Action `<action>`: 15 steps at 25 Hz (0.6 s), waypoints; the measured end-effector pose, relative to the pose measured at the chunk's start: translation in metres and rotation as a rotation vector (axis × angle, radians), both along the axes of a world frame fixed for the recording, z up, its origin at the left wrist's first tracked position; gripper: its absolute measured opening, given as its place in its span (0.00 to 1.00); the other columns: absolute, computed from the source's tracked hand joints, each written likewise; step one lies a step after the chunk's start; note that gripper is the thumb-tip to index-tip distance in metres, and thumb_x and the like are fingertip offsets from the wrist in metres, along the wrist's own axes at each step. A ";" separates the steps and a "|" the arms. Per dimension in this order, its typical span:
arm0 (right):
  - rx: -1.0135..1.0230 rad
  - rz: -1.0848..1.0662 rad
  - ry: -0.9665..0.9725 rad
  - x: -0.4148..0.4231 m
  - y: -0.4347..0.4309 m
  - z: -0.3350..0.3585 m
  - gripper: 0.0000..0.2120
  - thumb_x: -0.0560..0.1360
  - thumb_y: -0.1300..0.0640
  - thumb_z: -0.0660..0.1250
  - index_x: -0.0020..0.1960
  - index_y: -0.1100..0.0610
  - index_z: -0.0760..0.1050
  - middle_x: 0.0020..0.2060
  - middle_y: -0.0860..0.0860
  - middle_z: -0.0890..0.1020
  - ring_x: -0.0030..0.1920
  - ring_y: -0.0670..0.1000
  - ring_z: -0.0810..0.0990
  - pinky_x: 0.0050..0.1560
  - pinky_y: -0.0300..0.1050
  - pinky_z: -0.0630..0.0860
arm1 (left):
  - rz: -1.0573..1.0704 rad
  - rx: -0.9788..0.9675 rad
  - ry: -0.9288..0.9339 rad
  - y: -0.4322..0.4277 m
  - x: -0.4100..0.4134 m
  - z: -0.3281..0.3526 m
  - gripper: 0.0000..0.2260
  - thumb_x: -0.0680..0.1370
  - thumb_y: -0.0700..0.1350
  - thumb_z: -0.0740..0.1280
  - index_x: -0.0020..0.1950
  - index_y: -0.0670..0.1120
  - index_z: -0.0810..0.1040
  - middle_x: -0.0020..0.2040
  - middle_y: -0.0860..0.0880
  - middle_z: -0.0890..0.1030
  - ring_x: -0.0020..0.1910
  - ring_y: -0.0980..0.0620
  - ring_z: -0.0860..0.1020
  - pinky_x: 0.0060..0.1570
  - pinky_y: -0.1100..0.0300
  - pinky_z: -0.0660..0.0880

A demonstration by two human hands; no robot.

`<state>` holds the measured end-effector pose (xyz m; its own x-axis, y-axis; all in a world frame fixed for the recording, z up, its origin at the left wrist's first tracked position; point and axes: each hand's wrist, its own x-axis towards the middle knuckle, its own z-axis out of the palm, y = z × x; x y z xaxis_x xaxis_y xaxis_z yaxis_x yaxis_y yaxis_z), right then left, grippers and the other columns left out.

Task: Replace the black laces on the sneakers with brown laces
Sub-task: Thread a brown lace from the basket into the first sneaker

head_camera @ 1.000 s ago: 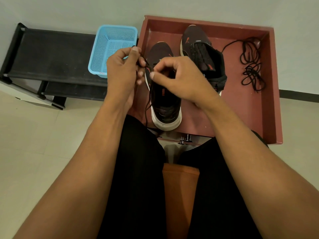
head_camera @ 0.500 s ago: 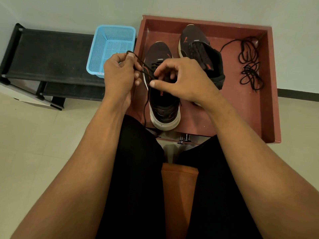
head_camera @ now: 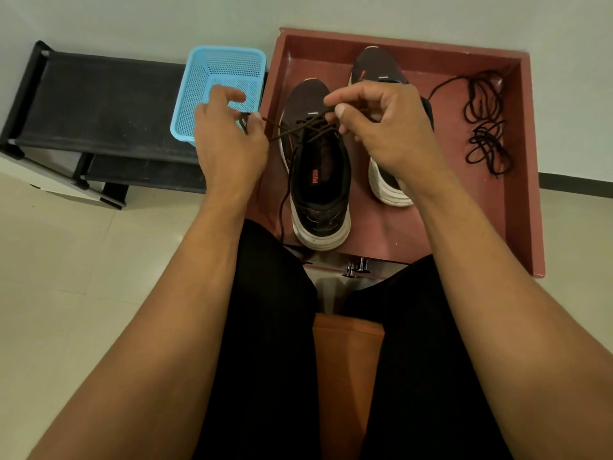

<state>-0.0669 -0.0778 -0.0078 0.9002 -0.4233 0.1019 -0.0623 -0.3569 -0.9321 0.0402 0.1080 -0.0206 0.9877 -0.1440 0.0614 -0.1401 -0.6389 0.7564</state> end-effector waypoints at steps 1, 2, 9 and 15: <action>0.009 -0.004 -0.003 0.000 0.000 0.000 0.08 0.81 0.62 0.70 0.58 0.58 0.85 0.43 0.48 0.89 0.42 0.44 0.86 0.45 0.34 0.78 | -0.040 0.132 -0.141 -0.003 -0.003 0.006 0.13 0.81 0.52 0.69 0.65 0.52 0.78 0.64 0.52 0.75 0.61 0.56 0.73 0.60 0.58 0.74; 0.019 -0.010 -0.004 0.001 0.001 -0.001 0.08 0.81 0.61 0.70 0.58 0.58 0.85 0.43 0.48 0.89 0.41 0.45 0.86 0.44 0.34 0.77 | -0.097 0.199 -0.258 -0.008 -0.006 0.012 0.14 0.80 0.56 0.68 0.64 0.55 0.79 0.67 0.53 0.72 0.66 0.52 0.70 0.61 0.57 0.70; 0.111 -0.088 -0.069 0.002 -0.001 0.001 0.12 0.77 0.53 0.78 0.48 0.62 0.83 0.35 0.52 0.88 0.33 0.48 0.85 0.36 0.34 0.75 | -0.537 0.084 -0.361 -0.031 -0.021 0.022 0.10 0.79 0.53 0.68 0.58 0.57 0.84 0.52 0.60 0.84 0.55 0.54 0.75 0.56 0.61 0.68; 0.033 -0.015 -0.068 0.003 -0.006 -0.001 0.09 0.80 0.55 0.73 0.54 0.61 0.85 0.40 0.52 0.89 0.39 0.49 0.87 0.41 0.38 0.78 | -0.394 -0.050 -0.268 -0.030 -0.015 0.015 0.05 0.77 0.49 0.71 0.49 0.51 0.85 0.40 0.59 0.82 0.41 0.60 0.81 0.47 0.61 0.78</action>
